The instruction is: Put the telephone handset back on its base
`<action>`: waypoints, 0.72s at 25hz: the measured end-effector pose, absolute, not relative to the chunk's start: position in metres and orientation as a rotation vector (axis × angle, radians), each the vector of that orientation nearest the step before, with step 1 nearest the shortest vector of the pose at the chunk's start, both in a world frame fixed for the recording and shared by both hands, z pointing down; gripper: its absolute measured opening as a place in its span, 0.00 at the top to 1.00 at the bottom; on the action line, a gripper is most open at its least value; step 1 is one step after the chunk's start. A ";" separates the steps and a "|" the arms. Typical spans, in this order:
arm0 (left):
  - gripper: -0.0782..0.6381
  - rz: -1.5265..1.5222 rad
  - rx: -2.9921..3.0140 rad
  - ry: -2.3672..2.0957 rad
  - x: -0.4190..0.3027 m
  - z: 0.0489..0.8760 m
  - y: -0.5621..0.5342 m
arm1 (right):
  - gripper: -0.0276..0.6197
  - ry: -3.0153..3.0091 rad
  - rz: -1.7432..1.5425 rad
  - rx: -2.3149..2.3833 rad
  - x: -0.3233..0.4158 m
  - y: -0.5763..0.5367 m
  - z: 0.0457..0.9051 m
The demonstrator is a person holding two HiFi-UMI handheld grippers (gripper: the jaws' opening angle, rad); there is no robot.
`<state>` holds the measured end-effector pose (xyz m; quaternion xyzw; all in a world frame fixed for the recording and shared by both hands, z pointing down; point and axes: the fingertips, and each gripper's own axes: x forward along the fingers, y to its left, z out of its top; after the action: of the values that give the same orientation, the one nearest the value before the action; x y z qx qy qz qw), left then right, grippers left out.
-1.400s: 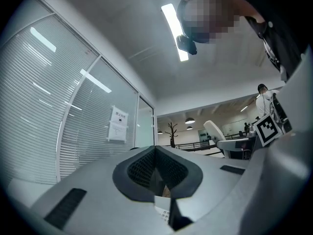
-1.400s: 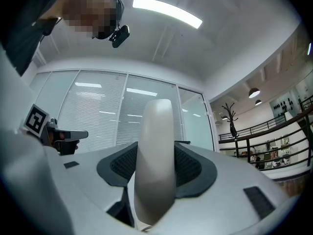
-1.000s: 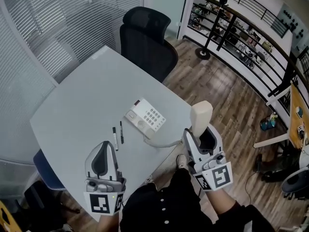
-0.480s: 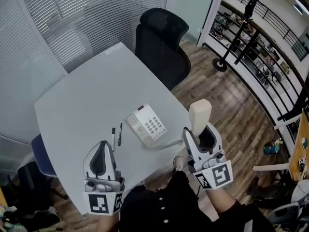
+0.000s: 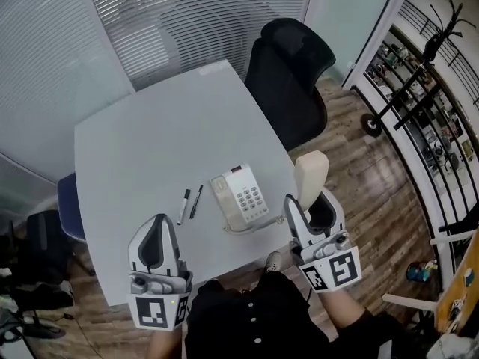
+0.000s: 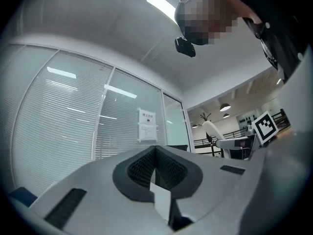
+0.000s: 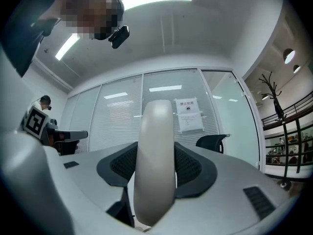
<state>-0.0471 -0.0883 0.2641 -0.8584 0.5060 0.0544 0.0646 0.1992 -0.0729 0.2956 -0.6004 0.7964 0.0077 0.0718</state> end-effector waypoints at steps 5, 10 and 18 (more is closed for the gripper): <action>0.87 0.146 -2.496 1.670 -0.058 0.259 -0.078 | 0.60 2.487 -0.016 -1.674 0.186 -0.091 0.296; 0.87 0.114 -2.399 1.817 -0.078 0.262 -0.060 | 0.60 2.575 -0.058 -1.556 0.166 -0.105 0.302; 0.87 0.086 -2.340 1.895 -0.098 0.267 -0.039 | 0.60 2.622 -0.139 -1.493 0.144 -0.109 0.317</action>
<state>-0.0980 -0.0392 0.2673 -0.7751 0.6278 0.0286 0.0647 0.1441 -0.1091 0.3171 -0.4934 0.8665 -0.0461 0.0603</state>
